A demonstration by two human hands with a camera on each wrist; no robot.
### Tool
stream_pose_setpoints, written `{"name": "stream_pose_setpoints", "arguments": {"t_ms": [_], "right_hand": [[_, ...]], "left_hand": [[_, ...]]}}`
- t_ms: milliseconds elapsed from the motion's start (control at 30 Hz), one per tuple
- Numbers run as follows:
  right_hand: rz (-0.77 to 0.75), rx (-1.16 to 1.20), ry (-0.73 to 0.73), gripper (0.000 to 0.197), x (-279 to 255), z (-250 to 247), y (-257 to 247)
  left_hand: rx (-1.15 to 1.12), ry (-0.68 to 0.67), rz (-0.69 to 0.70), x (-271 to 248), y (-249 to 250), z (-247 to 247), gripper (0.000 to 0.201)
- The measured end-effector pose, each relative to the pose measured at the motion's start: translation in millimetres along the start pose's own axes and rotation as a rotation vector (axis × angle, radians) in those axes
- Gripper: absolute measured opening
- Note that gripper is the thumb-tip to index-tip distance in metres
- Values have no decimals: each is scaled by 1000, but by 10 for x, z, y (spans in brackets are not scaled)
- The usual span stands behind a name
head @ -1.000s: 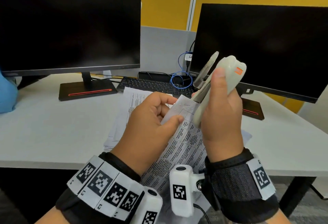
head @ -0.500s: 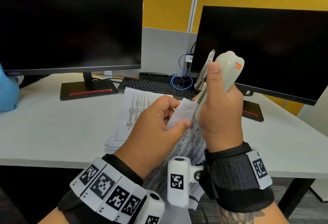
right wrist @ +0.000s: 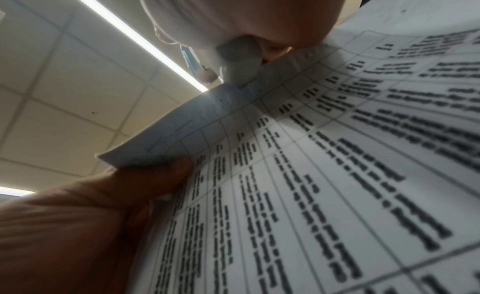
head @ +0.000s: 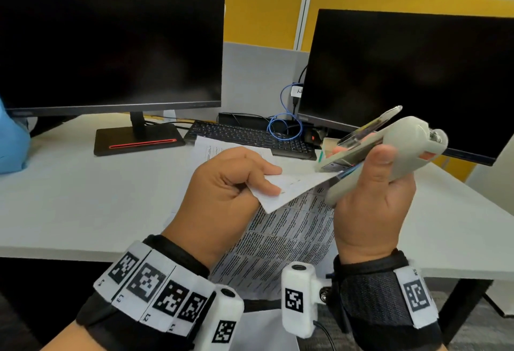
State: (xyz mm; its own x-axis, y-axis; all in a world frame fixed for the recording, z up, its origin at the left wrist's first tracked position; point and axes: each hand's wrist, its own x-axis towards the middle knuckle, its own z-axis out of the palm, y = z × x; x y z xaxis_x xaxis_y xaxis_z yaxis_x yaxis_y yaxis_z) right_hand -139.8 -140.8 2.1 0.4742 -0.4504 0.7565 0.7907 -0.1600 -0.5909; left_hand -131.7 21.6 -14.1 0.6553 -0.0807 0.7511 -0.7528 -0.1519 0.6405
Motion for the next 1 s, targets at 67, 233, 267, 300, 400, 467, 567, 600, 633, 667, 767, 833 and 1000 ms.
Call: {"name": "stream_pose_setpoints", "arguments": {"t_ms": [67, 233, 267, 300, 400, 467, 567, 600, 633, 667, 767, 833, 1000], "right_hand": [[-1, 0, -8, 57, -4, 3, -9], [17, 47, -16, 68, -9, 23, 9], [31, 57, -26, 68, -9, 35, 5], [45, 67, -33, 60, -9, 52, -1], [126, 73, -73, 43, 6, 135, -42], [191, 65, -127, 44, 6, 206, -62], [240, 72, -164, 43, 8, 287, -99], [237, 67, -168, 45, 7, 301, -105], [229, 62, -169, 45, 5, 309, -107], [222, 59, -170, 46, 1, 311, -107], [221, 57, -150, 44, -3, 309, -111], [213, 47, -143, 44, -5, 305, -110], [184, 9, -137, 47, -17, 312, -115]], "left_hand": [[1, 2, -5, -3, -31, -4, 29], [-59, 10, -79, 6, 45, 7, 26], [-68, 4, -120, 11, 73, 22, 30], [-63, -6, -153, 12, 92, 40, 39], [-36, -42, -223, 14, 113, 97, 58], [-31, -54, -252, 10, 127, 145, 62], [-68, -45, -271, 2, 153, 204, 46], [-77, -40, -274, 0, 164, 214, 42], [-80, -40, -276, 0, 176, 218, 39], [-78, -44, -279, 2, 185, 220, 37], [-75, -61, -284, 9, 216, 216, 35], [-67, -72, -286, 12, 218, 214, 35], [-74, -75, -303, 16, 195, 229, 34]]}}
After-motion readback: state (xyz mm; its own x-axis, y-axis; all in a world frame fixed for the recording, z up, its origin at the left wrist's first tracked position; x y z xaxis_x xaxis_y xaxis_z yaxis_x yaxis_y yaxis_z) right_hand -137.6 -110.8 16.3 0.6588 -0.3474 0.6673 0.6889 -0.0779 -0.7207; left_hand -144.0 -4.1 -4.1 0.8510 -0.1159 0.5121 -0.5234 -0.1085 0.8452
